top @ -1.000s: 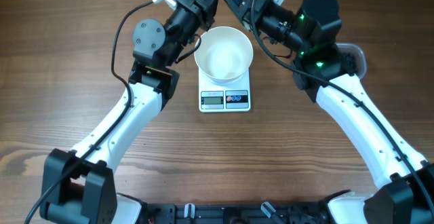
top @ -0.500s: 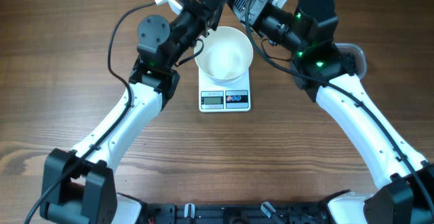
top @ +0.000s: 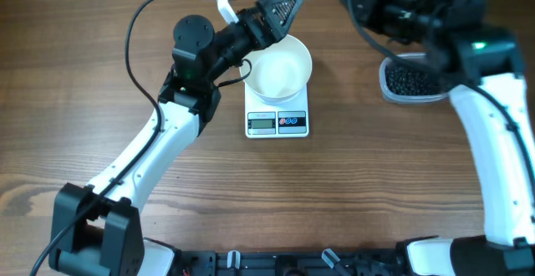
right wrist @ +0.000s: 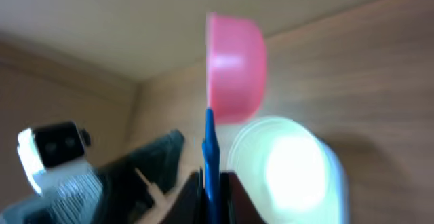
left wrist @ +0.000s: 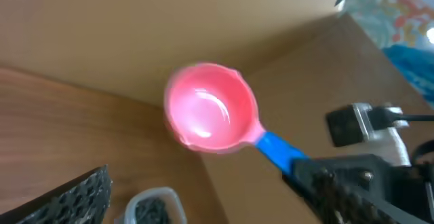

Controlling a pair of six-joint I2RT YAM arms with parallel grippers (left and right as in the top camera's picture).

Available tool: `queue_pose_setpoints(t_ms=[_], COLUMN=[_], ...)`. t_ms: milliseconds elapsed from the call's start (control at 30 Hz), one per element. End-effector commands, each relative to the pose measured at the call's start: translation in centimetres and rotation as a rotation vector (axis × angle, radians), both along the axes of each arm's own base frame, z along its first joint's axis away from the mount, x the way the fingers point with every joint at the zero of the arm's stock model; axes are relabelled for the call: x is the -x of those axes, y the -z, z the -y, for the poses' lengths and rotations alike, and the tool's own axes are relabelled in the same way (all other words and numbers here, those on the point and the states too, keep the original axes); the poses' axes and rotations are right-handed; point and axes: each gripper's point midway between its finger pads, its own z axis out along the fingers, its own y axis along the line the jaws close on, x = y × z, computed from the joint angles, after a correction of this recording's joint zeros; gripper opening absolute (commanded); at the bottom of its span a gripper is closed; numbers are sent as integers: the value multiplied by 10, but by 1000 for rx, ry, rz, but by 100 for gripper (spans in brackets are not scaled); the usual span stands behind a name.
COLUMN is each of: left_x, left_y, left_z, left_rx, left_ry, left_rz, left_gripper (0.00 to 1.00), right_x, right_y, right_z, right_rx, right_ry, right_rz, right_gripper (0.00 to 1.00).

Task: Scoop item into bowl and weigh 150g on scale
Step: 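Carry the pink scoop with the right gripper to the bean tub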

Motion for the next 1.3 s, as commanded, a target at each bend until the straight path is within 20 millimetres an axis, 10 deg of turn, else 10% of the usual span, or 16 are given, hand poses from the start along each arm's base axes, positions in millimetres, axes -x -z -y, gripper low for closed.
queue_pose_setpoints(t_ms=[0, 233, 500, 800, 1267], left_x=[0, 3, 6, 14, 19], left_y=[5, 15, 44, 78, 95], left_z=[-2, 0, -1, -4, -7], left_rx=[-55, -123, -261, -360, -418], left_ry=[8, 28, 44, 73, 91], left_rz=[21, 46, 41, -52, -88], left_gripper=[100, 100, 100, 100, 100], right_x=[6, 36, 43, 19, 14], right_y=[-8, 4, 100, 195, 249], right_z=[56, 160, 213, 219, 217], right_rx=[214, 406, 596, 705, 738], right_ry=[83, 350, 395, 151, 9], right_rz=[20, -162, -559, -747, -771], right_gripper=[4, 4, 5, 5, 5])
